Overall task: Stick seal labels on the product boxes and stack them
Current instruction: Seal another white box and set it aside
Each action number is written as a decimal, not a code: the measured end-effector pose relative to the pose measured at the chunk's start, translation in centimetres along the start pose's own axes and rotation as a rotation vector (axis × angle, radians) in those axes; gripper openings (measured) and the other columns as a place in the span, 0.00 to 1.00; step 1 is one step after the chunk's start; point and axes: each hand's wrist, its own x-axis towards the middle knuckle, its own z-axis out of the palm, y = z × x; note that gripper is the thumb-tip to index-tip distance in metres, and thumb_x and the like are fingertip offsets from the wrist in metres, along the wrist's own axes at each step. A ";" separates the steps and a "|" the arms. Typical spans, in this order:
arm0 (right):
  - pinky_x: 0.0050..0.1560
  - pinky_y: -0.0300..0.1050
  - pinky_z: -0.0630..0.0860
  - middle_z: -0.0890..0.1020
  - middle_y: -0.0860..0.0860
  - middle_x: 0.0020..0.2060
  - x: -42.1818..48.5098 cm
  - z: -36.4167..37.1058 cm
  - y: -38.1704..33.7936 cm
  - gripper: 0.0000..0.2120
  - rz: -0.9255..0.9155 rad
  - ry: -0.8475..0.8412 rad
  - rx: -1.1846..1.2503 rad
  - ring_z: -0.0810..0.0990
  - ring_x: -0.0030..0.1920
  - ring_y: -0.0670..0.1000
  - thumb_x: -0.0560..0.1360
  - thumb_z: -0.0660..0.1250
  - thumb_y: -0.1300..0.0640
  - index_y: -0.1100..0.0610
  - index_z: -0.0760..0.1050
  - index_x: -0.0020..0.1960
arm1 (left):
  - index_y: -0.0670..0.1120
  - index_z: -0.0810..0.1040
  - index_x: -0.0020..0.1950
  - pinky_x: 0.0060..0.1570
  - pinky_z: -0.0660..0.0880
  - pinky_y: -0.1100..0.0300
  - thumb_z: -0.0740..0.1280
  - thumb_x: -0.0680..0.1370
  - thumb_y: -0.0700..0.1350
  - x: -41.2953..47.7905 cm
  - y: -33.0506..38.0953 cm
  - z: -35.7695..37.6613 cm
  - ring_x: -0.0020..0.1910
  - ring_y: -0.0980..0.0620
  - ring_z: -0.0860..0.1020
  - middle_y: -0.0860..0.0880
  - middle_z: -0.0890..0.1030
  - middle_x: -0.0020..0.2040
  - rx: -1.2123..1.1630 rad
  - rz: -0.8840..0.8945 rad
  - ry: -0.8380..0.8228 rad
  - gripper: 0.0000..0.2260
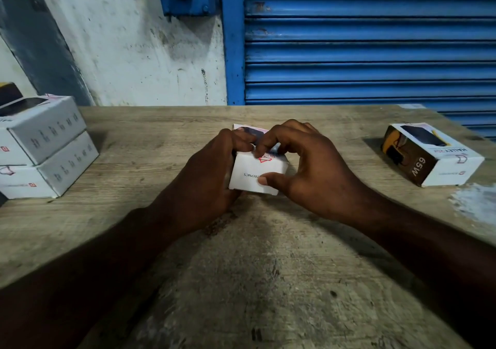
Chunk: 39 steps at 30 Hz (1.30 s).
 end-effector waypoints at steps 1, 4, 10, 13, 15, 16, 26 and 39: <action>0.55 0.51 0.74 0.78 0.46 0.49 0.0 0.0 0.0 0.18 0.000 -0.002 0.009 0.75 0.54 0.51 0.64 0.80 0.59 0.47 0.79 0.50 | 0.62 0.65 0.61 0.54 0.67 0.80 0.80 0.67 0.49 0.0 0.0 0.0 0.57 0.78 0.70 0.71 0.70 0.56 0.004 0.000 -0.001 0.31; 0.55 0.57 0.75 0.78 0.46 0.48 0.1 0.0 0.1 0.17 0.001 -0.007 0.037 0.76 0.54 0.52 0.64 0.79 0.57 0.47 0.78 0.49 | 0.67 0.62 0.59 0.53 0.66 0.81 0.77 0.67 0.52 0.1 0.5 -0.1 0.56 0.78 0.69 0.72 0.69 0.55 0.019 0.000 -0.007 0.30; 0.57 0.59 0.75 0.77 0.44 0.48 0.2 0.0 0.2 0.17 0.002 -0.012 0.066 0.76 0.54 0.51 0.63 0.80 0.58 0.47 0.78 0.47 | 0.69 0.60 0.57 0.53 0.65 0.81 0.80 0.69 0.47 0.0 0.2 0.0 0.56 0.80 0.68 0.69 0.69 0.56 0.033 0.009 0.000 0.33; 0.57 0.59 0.75 0.77 0.45 0.48 0.2 -0.1 0.2 0.16 0.010 -0.010 0.072 0.76 0.54 0.51 0.64 0.80 0.58 0.48 0.78 0.48 | 0.63 0.65 0.62 0.61 0.67 0.76 0.76 0.72 0.49 0.0 0.3 0.1 0.65 0.74 0.68 0.67 0.70 0.67 -0.010 0.035 0.009 0.27; 0.57 0.58 0.76 0.78 0.45 0.49 0.2 -0.1 0.2 0.16 0.016 0.000 0.085 0.77 0.53 0.51 0.65 0.79 0.57 0.50 0.78 0.49 | 0.54 0.69 0.66 0.67 0.69 0.68 0.75 0.73 0.49 0.0 0.0 0.1 0.71 0.65 0.68 0.58 0.69 0.73 -0.021 0.025 0.027 0.24; 0.57 0.57 0.76 0.79 0.45 0.50 0.2 -0.2 0.0 0.16 0.016 0.006 0.096 0.78 0.53 0.50 0.65 0.78 0.56 0.50 0.78 0.50 | 0.51 0.71 0.67 0.68 0.70 0.64 0.76 0.73 0.45 0.0 -0.1 0.0 0.72 0.62 0.69 0.55 0.70 0.74 -0.029 0.013 0.040 0.24; 0.58 0.53 0.79 0.75 0.46 0.61 0.4 -1.1 0.7 0.41 0.075 -0.055 0.222 0.78 0.50 0.50 0.61 0.84 0.61 0.45 0.72 0.68 | 0.56 0.71 0.66 0.66 0.75 0.48 0.70 0.76 0.29 0.1 -1.2 -0.4 0.68 0.57 0.76 0.54 0.78 0.66 -0.517 -0.286 0.166 0.28; 0.44 0.40 0.79 0.78 0.44 0.60 0.1 -1.0 -0.3 0.42 0.053 0.154 0.063 0.80 0.42 0.46 0.59 0.85 0.47 0.50 0.73 0.69 | 0.48 0.71 0.64 0.50 0.79 0.62 0.64 0.80 0.44 0.0 0.5 -0.5 0.65 0.53 0.78 0.48 0.80 0.64 -0.738 -0.300 0.268 0.13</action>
